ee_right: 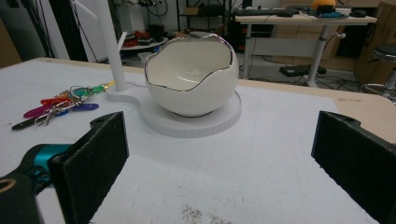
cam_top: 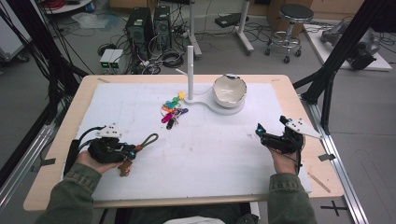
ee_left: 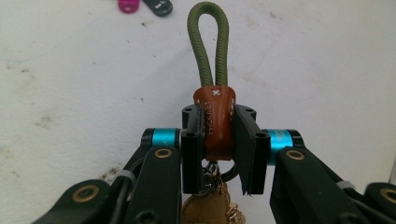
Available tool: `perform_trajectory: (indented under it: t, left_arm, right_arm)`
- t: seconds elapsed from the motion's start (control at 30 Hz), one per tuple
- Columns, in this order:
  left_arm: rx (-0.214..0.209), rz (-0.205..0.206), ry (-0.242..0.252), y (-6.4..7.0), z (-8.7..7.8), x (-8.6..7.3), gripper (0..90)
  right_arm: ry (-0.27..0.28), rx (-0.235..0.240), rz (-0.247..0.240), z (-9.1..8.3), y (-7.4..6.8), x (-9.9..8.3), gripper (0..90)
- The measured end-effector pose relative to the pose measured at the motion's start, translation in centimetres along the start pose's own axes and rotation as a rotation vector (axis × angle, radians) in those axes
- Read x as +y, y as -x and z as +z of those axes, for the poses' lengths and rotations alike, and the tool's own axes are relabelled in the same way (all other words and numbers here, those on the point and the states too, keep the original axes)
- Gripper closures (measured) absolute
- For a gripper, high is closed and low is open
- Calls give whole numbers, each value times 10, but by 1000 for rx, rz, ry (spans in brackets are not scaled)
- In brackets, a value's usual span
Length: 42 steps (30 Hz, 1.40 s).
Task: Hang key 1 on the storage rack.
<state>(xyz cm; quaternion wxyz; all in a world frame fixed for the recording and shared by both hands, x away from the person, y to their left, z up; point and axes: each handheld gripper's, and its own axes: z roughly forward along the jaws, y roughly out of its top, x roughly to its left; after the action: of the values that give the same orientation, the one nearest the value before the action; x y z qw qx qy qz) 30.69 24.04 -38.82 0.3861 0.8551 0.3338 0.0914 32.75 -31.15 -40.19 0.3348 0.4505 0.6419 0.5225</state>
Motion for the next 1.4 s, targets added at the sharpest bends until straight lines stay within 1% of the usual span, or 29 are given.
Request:
perform_trajectory:
  t: [0.07,0.2,0.23,0.3,0.37,0.4,0.43,0.47,0.5,0.57,0.6,0.67,0.73,0.77,0.9,0.97,1.0,1.1,1.23,1.33,1.4]
  left_arm:
    - [0,-4,4,0,-2,3,737]
    - [-7,11,22,1,-8,14,736]
    - [-8,9,29,1,-9,18,736]
    - [-4,10,36,1,-11,23,736]
    - [-6,14,40,0,-13,29,736]
    - [-5,8,53,-1,-14,32,737]
    - [-7,9,52,-2,-15,34,736]
    - [-5,1,54,-3,-16,36,737]
    - [-2,2,56,-4,-17,39,737]
    - [5,-8,69,-7,-19,44,736]
    - [2,-8,73,-8,-20,45,736]
    - [-1,-24,88,-12,-23,48,737]
    - [8,-37,95,-15,-24,51,736]
    - [11,-36,94,-17,-25,52,736]
    - [31,-52,100,-25,-26,57,736]
    - [30,-68,117,-29,-27,59,736]
    - [22,-75,125,-31,-27,61,736]
    - [35,-91,135,-36,-26,65,736]
    - [47,-94,140,-42,-27,74,736]
    - [64,-118,149,-47,-27,80,736]
    - [70,-127,157,-52,-28,84,736]
  right_arm:
    - [-1,0,2,0,0,0,30]
    - [-7,0,4,0,-1,0,30]
    - [-7,0,1,0,-1,0,29]
    - [-9,1,4,0,-1,0,30]
    - [-3,3,-3,0,0,0,29]
    - [-3,4,-4,0,0,0,30]
    - [-2,2,-7,0,0,0,30]
    - [-4,1,-4,-1,0,0,30]
    - [-3,1,-3,-1,0,0,30]
    - [-4,-1,-3,-1,0,0,30]
    - [-4,0,-3,-1,0,0,30]
    - [-5,-1,-2,-1,0,0,30]
    - [-4,0,-1,-1,0,0,30]
    - [-4,0,-1,-1,0,0,30]
    - [-5,-3,-6,-1,1,0,30]
    - [-5,-4,-6,-1,1,0,30]
    - [-6,-6,-5,-1,1,0,30]
    - [-6,-6,-5,-1,1,0,30]
    - [-6,-5,-6,-1,0,0,30]
    - [-9,-5,-5,-1,0,0,29]
    - [-8,-4,-6,-1,0,0,29]
